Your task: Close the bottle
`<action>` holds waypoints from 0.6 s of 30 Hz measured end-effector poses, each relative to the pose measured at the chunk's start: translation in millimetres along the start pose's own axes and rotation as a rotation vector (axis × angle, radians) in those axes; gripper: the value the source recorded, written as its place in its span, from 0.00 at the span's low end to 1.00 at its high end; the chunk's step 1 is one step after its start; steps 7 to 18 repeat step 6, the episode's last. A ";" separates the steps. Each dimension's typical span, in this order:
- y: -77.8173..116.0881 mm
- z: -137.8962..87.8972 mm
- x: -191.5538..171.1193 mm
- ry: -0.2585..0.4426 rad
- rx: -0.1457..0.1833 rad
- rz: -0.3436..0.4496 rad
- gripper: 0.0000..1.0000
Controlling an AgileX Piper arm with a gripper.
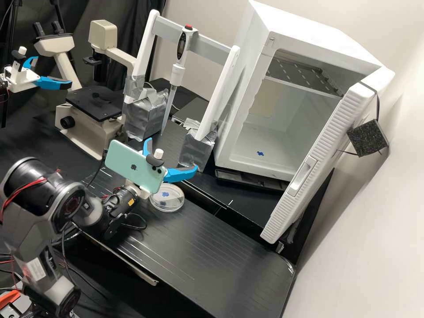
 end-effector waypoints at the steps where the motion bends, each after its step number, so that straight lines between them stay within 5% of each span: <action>1: 3.0 -2.8 -3.7 0.008 0.009 0.016 1.00; 6: 9.4 -8.1 -14.5 0.037 0.092 0.043 1.00; 18: 9.4 -8.1 -14.5 0.037 0.092 0.043 1.00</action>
